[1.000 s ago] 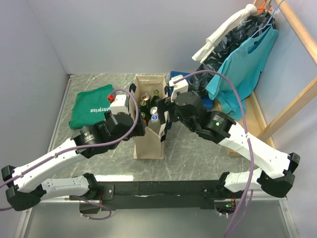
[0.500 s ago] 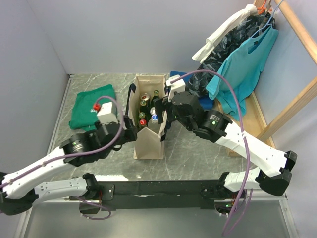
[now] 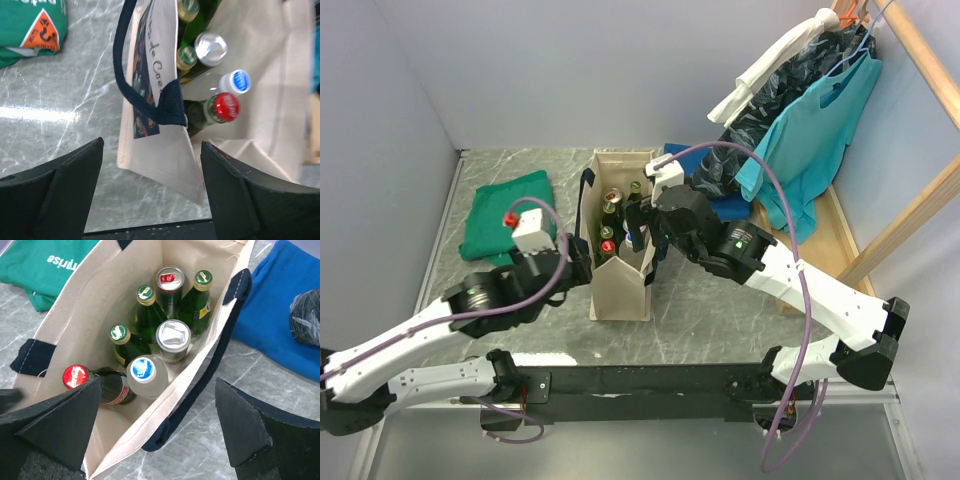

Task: Take the beverage out of the canvas bag
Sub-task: Adjust the canvas bag at the center of the board.

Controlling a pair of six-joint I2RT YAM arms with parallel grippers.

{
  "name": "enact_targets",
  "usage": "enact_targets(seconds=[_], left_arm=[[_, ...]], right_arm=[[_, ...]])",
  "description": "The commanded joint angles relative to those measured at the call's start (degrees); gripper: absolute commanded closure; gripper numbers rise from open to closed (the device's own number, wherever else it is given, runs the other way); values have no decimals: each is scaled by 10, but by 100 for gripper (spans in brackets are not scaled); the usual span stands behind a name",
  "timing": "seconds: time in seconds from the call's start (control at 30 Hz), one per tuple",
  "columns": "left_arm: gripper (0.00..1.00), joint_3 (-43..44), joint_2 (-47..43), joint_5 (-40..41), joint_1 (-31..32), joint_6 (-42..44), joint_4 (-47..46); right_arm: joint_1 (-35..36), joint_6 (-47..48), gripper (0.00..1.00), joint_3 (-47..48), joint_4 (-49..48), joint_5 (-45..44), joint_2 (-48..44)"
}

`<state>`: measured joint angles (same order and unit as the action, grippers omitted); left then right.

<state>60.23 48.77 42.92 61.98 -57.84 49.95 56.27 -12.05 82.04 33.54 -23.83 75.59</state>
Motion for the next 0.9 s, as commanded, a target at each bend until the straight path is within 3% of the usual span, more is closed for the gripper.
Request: enact_targets(seconds=[0.0, 0.07, 0.2, 0.43, 0.87], left_arm=[[19, -15, 21, -1, 3, -1, -29], [22, -20, 22, 3, 2, -8, -28], [37, -29, 14, 5, 3, -17, -23], [44, -44, 1, -44, 3, 25, -56], [62, -92, -6, -100, 3, 42, -79]], right_arm=[[2, 5, 0, 9, -19, 19, -4], [2, 5, 1, 8, -19, 31, -5], [3, 4, 7, 12, -14, 62, -6], [6, -7, 15, 25, 7, 131, 10], [37, -7, 21, 50, 16, 150, 40]])
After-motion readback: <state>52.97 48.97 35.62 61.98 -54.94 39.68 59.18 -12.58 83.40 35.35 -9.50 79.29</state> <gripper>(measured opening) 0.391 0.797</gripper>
